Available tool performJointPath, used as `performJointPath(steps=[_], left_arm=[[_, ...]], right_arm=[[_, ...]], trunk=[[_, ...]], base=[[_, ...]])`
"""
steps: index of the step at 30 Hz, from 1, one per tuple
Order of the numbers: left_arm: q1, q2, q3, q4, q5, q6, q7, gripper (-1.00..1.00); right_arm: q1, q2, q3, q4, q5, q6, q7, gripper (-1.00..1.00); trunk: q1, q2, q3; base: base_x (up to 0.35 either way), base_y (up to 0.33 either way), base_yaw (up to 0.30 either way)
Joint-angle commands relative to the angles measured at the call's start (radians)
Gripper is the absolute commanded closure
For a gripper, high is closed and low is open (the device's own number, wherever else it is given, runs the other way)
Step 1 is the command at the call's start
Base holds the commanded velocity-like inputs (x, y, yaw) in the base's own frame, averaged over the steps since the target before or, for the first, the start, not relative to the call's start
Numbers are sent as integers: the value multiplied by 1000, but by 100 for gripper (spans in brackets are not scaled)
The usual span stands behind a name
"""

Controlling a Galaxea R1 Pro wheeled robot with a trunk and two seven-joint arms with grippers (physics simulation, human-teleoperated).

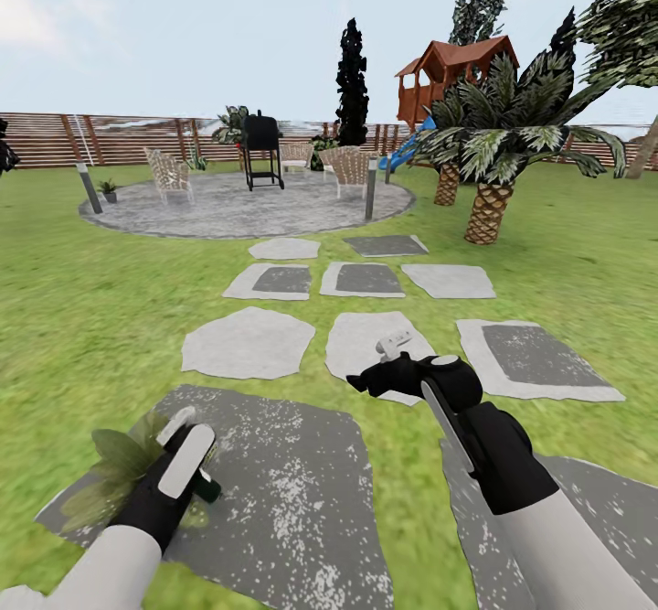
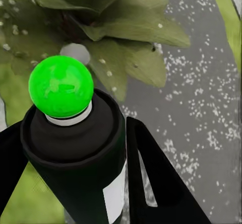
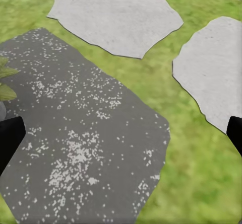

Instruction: Pick up the pesticide atomizer in the garden and spray insectifuge to fully cover both potted plants in the garden.

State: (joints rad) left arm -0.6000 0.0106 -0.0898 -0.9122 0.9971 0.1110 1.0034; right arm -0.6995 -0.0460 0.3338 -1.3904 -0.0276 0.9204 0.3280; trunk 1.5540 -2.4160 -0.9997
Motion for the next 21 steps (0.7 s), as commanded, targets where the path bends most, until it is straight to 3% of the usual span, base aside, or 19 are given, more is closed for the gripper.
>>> performJointPath(steps=[1, 9, 12, 16, 18, 21], left_arm=[[0, 1, 3, -14, 0, 1, 17, 100], [4, 2, 7, -61, -4, -8, 49, 100], [8, 2, 4, -90, -6, -11, 124, 100], [11, -3, -3, -55, -97, -17, 134, 100], [11, -8, -8, -11, -121, -40, 133, 100], [11, -7, -10, 32, -127, -73, 127, 100]], right_arm=[[0, 0, 0, 0, 0, 0, 0, -100], [0, 0, 0, 1, 0, 0, 0, -100], [1, 0, 0, 1, 0, 0, -1, -100], [0, 0, 1, 1, 0, 0, -1, -100], [0, 0, 0, 1, 0, 0, 0, -100], [0, 0, 1, 1, 0, 0, 0, -100]], trunk=[[0, 0, 0], [0, 0, 0], [0, 0, 0], [0, 0, 0], [0, 0, 0], [0, 0, 0]], base=[[0, 0, 0], [0, 0, 0], [0, 0, 0], [0, 0, 0], [0, 0, 0], [0, 0, 0]])
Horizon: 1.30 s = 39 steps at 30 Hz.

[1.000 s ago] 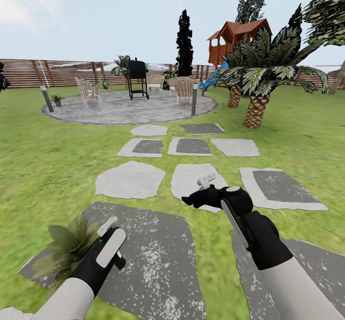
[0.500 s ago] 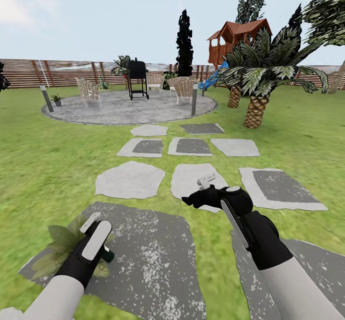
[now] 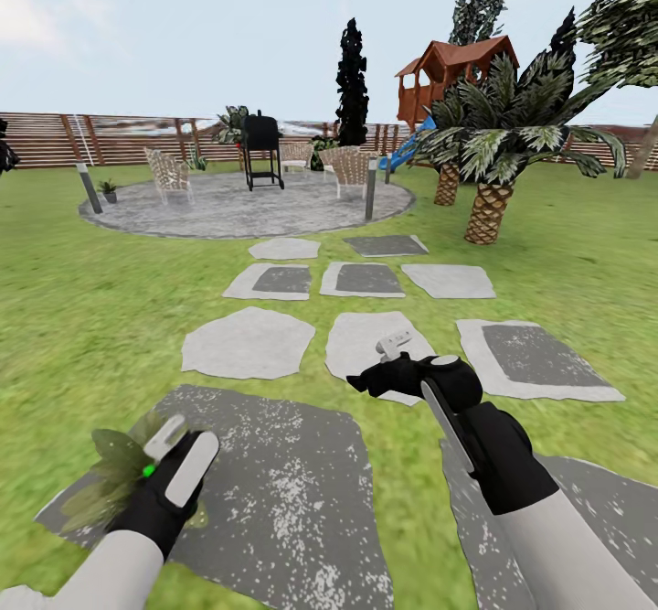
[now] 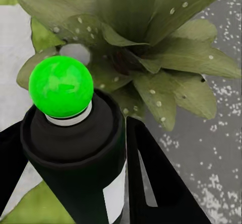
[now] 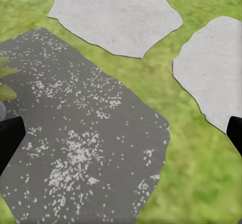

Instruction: Pick up the pesticide atomizer in the garden and spray insectifuge to fully cover both potted plants in the garden.

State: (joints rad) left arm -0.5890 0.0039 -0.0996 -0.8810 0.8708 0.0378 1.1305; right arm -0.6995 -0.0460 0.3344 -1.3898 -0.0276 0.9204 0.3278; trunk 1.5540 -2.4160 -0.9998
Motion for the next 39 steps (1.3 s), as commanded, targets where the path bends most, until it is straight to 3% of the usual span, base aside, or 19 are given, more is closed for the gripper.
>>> performJointPath(steps=[1, 3, 12, 18, 21, 23, 39], left_arm=[[0, 1, 0, 6, 0, -3, -6, 100], [0, 1, 4, 30, 1, -1, -79, 100], [0, 6, 11, 40, 12, 25, -187, 100], [-4, 11, 15, 41, 15, 42, -185, 100], [-9, 22, 19, 43, 17, 95, -174, 100], [-12, 23, 57, 76, 17, 130, -173, 100], [-20, 45, 73, 89, 10, 134, -191, 100]], right_arm=[[0, 0, 0, 0, 0, 0, 0, -100], [0, 0, 0, 0, 0, 0, 0, -100], [0, 0, 0, -1, 0, 0, 0, -100], [0, 0, 0, -1, 0, 0, 0, -100], [0, 0, 0, -1, 0, 0, 0, -100], [0, 0, 0, -2, 0, 0, 0, -100], [0, 0, 0, -2, 0, 0, 0, -100]], trunk=[[0, 0, 0], [0, 0, 0], [0, 0, 0], [0, 0, 0], [0, 0, 0], [0, 0, 0], [0, 0, 0]], base=[[0, 0, 0], [0, 0, 0], [0, 0, 0], [0, 0, 0], [0, 0, 0], [0, 0, 0], [0, 0, 0]])
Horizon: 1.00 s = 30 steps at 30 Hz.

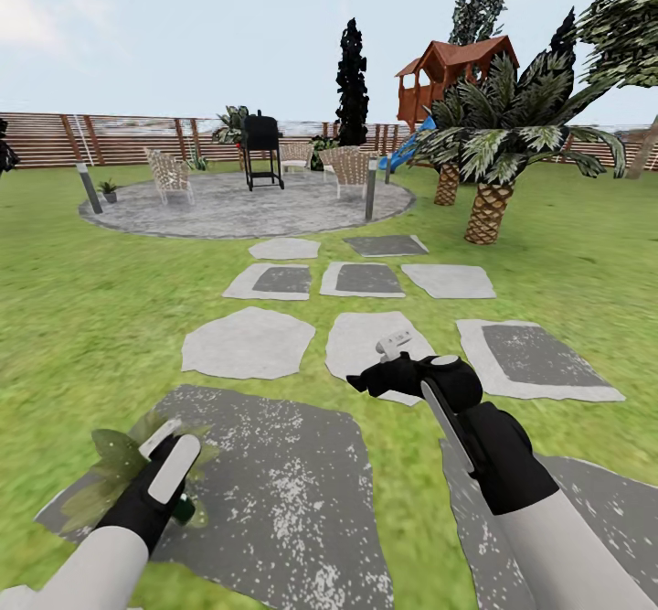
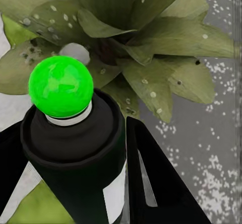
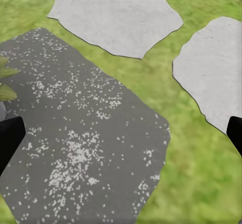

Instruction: Pick up the pesticide atomizer in the garden and spray insectifuge to fully cover both potted plants in the garden.

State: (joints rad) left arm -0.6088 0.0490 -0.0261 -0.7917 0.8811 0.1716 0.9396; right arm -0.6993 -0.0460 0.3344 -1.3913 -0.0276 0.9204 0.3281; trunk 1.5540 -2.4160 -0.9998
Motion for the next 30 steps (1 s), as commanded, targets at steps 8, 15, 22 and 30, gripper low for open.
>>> performJointPath(steps=[8, 15, 22, 30], left_arm=[[-34, 14, 0, -11, 5, 6, -7, 100], [-51, 13, 0, 5, 9, 31, -8, 100], [-53, 14, 0, 14, 9, 31, -8, 100], [-75, 15, 0, 90, 9, 31, -28, 100]], right_arm=[[0, 0, 0, 0, 0, 0, 0, -100], [0, 0, 0, 0, 0, 0, 0, -100], [0, 0, 0, 0, 0, 0, 0, -100], [0, 0, 0, 0, 0, 0, 0, -100]], trunk=[[0, 0, 0], [0, 0, 0], [0, 0, 0], [0, 0, 0]], base=[[0, 0, 0], [0, 0, 0], [0, 0, 0], [0, 0, 0]])
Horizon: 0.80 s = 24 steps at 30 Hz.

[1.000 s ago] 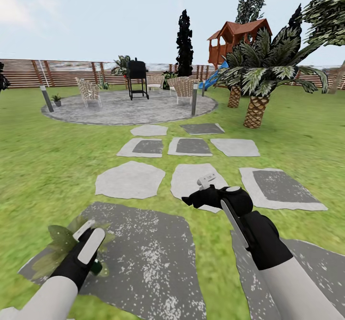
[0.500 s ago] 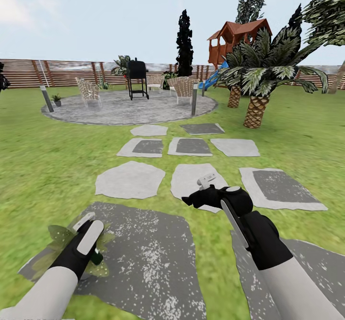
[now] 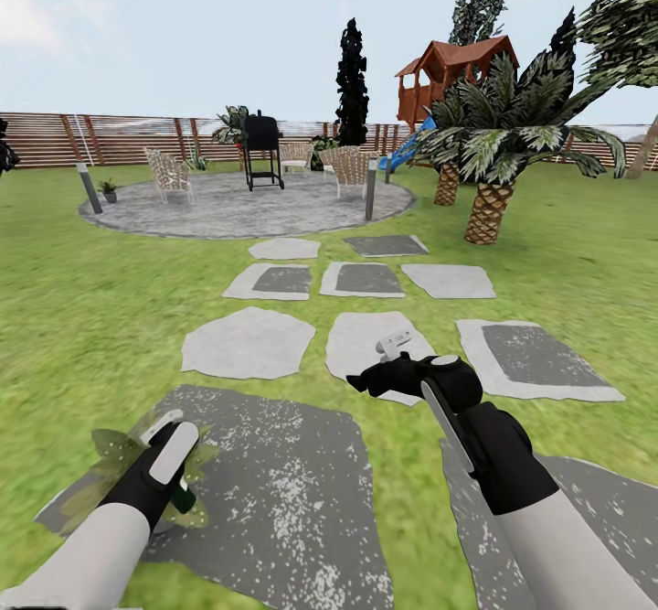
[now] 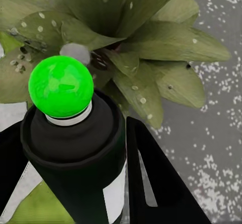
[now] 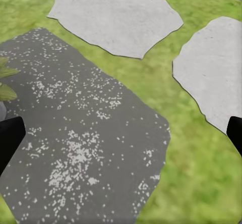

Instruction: Pick up the pesticide atomizer in the garden and spray insectifuge to fully cover both potted plants in the garden.

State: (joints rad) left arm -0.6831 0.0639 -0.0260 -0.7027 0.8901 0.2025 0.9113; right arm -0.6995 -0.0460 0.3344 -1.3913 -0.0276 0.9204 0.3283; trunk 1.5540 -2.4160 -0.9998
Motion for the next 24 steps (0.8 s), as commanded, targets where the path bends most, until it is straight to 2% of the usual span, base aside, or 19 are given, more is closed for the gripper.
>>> performJointPath(steps=[1, 3, 8, 13, 18, 20, 24], left_arm=[[-6, 2, 0, 13, 0, 0, -1, 100], [-21, 6, 0, 47, 0, 0, -2, 100], [-33, 11, 0, 69, 1, 2, -3, 100], [-68, 11, -2, 135, -10, 39, -23, 100], [-70, 15, -4, 157, -18, 57, -23, 100], [-70, 29, -4, 156, -20, 54, -23, 100], [-70, 82, -3, 125, -19, 38, -16, 100]], right_arm=[[0, 0, 0, 0, 0, 0, 0, -100], [0, 0, 0, 0, 0, 0, 0, -100], [0, 0, 0, 0, 0, 0, 0, -100], [0, 0, 0, -1, 0, 0, 0, -100], [0, 0, 0, -3, 0, -1, 0, -100], [0, 0, 0, -3, 0, -1, 0, -100], [0, 0, 0, -2, 0, -1, 0, -100]], trunk=[[0, 0, 0], [0, 0, 0], [0, 0, 0], [0, 0, 0], [0, 0, 0], [0, 0, 0], [0, 0, 0]], base=[[0, 0, 0], [0, 0, 0], [0, 0, 0], [0, 0, 0], [0, 0, 0], [0, 0, 0], [0, 0, 0]])
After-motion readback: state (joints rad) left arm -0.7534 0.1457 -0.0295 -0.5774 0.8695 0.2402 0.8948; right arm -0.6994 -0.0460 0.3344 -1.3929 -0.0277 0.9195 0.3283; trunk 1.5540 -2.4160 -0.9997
